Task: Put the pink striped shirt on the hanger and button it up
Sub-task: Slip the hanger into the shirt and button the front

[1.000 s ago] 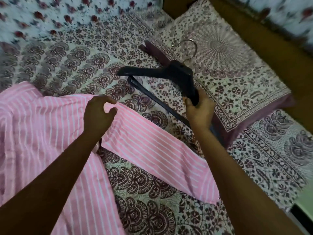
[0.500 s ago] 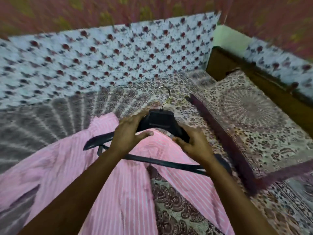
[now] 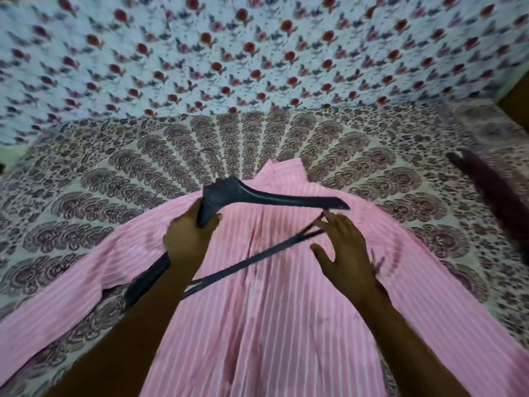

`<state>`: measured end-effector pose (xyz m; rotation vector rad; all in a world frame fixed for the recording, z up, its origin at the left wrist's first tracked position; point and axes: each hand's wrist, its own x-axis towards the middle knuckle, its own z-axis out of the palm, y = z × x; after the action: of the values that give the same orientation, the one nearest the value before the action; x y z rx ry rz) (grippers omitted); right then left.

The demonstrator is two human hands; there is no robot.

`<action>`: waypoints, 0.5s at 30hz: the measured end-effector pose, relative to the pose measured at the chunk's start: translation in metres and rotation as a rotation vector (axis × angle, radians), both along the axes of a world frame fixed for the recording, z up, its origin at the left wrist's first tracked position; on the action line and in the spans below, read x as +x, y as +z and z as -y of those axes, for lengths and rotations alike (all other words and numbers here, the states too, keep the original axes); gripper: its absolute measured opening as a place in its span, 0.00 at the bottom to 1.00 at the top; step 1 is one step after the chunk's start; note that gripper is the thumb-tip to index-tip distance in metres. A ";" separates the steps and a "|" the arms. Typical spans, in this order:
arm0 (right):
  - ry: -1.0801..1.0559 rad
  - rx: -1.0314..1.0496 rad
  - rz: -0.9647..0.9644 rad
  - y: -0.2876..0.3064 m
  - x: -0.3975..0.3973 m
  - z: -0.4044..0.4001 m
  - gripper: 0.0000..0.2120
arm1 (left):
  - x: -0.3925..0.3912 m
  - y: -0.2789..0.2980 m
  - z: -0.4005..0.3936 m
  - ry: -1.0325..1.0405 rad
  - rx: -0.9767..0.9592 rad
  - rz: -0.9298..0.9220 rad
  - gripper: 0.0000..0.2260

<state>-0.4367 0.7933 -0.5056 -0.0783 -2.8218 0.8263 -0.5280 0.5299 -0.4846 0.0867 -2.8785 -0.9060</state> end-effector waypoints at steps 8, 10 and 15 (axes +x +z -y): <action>-0.074 -0.058 0.195 -0.072 -0.059 0.056 0.18 | -0.063 -0.056 0.062 0.208 0.009 0.049 0.15; -0.102 -0.058 0.213 -0.088 -0.081 0.064 0.18 | -0.074 -0.072 0.067 0.207 0.012 0.049 0.15; -0.174 0.028 0.265 -0.106 -0.135 0.075 0.17 | -0.093 -0.085 0.066 0.208 0.031 0.044 0.15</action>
<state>-0.5717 0.7183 -0.6115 -0.4544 -3.0120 0.7886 -0.6207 0.4640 -0.5696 0.4055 -2.8275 -0.9184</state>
